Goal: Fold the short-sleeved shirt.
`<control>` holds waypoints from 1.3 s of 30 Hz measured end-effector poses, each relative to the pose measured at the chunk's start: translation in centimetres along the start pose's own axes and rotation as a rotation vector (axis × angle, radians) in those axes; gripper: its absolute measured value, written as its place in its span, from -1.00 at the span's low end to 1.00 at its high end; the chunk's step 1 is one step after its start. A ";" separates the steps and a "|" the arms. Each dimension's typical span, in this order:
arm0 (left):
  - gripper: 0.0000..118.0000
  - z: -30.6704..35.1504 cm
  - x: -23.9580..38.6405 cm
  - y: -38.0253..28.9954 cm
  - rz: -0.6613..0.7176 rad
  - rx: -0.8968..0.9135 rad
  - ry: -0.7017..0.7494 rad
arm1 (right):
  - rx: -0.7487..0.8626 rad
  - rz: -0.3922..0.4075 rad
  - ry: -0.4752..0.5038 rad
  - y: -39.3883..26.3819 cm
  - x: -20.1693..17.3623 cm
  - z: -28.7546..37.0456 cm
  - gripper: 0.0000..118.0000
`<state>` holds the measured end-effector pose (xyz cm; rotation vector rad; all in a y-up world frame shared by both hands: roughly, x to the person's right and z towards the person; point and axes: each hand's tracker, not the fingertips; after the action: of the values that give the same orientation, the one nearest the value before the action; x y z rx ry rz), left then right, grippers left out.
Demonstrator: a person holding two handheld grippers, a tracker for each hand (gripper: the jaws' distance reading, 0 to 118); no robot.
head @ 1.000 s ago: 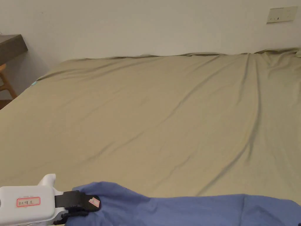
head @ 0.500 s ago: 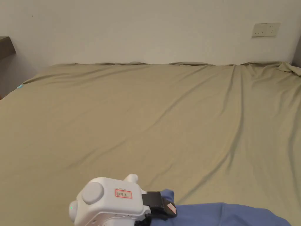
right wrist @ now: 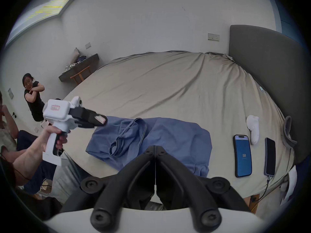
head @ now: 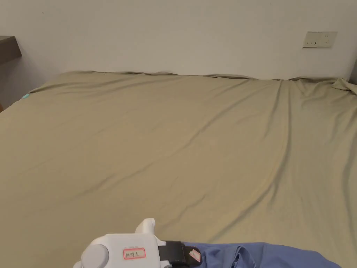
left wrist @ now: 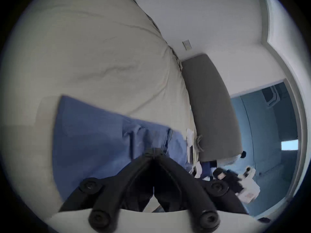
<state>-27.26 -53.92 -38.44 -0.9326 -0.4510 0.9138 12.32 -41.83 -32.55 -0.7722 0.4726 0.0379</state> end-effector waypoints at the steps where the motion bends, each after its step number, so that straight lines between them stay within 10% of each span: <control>1: -1.00 -1.2 -0.4 -0.5 0.005 -0.060 -0.022 | 0.003 0.003 -0.002 0.0 -0.1 0.1 -0.96; 13: -1.00 -11.4 -1.3 -6.9 0.081 -0.102 -0.119 | 0.006 -0.002 -0.027 -0.4 -0.4 1.9 -0.95; 22: -1.00 -1.4 0.4 -2.8 -0.050 -0.030 -0.187 | -0.023 0.020 0.001 0.2 -1.1 -0.2 -0.96; 24: -0.42 3.2 -1.3 -1.0 -0.058 -0.006 -0.188 | -0.021 0.038 0.011 0.6 -1.3 -0.6 -0.96; 26: 0.75 6.4 -3.7 0.1 -0.084 0.016 -0.118 | -0.015 0.051 0.023 1.0 -1.6 -0.9 -0.95; 27: 0.82 7.8 -5.1 0.5 -0.080 0.028 -0.069 | -0.010 0.056 0.028 1.3 -2.0 -0.8 -0.96; 34: 0.82 5.6 -10.2 1.4 0.005 -0.140 -0.033 | -0.001 0.066 0.036 1.6 -2.4 -0.7 -0.95; 37: 0.81 3.2 -9.3 0.5 0.142 -0.083 -0.268 | -0.006 0.068 0.034 1.4 -2.6 -0.5 -0.95; 39: 0.40 1.1 -9.1 0.1 0.178 -0.109 -0.258 | -0.014 0.068 0.029 1.2 -2.7 -0.5 -0.95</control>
<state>-33.14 -60.87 -37.59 -0.9688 -0.6506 1.1886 9.47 -40.90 -32.53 -0.7708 0.5263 0.0940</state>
